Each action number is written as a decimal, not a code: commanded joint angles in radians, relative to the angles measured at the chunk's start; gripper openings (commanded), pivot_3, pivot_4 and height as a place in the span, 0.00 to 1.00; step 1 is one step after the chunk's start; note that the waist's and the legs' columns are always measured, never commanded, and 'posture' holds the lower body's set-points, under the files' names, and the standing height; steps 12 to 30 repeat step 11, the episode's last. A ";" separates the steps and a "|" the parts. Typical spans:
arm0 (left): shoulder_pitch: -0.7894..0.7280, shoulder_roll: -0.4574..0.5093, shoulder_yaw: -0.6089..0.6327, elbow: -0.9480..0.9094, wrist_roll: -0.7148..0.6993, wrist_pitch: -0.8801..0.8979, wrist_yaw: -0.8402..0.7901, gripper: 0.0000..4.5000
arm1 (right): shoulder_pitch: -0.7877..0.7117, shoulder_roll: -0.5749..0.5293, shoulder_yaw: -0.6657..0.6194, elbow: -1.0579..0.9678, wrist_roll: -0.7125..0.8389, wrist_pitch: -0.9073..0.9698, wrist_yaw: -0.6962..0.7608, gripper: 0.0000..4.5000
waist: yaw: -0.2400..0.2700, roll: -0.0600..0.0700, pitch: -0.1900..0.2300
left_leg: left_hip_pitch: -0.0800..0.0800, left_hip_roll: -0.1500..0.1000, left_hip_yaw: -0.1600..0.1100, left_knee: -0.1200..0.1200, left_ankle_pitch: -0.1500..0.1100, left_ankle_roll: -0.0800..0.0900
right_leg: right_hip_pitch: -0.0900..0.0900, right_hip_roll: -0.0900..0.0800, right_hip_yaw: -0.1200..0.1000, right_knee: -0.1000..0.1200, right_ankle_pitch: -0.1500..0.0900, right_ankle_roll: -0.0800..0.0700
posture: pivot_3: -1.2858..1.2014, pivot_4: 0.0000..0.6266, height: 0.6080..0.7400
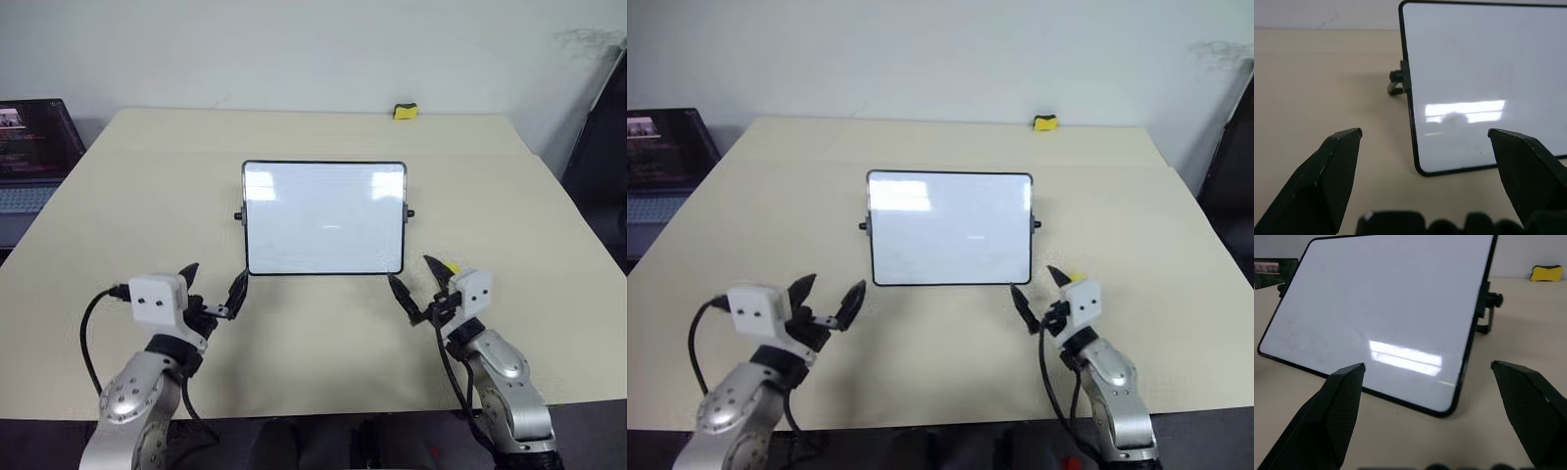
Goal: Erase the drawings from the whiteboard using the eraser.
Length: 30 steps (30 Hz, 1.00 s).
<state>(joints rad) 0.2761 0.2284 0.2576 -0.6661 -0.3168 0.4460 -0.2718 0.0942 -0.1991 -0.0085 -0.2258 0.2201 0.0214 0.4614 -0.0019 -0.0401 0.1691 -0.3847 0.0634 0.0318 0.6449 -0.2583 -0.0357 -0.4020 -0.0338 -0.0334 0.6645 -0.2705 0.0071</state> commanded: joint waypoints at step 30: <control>0.008 -0.028 -0.050 -0.002 0.062 -0.108 0.058 1.00 | 0.045 -0.089 -0.025 0.003 0.054 -0.041 0.088 1.00 | 0.000 0.001 -0.001 | 0.001 0.000 0.000 0.000 0.000 0.000 | 0.002 0.000 -0.001 0.000 -0.002 0.002 | 0.52 0.24 1.00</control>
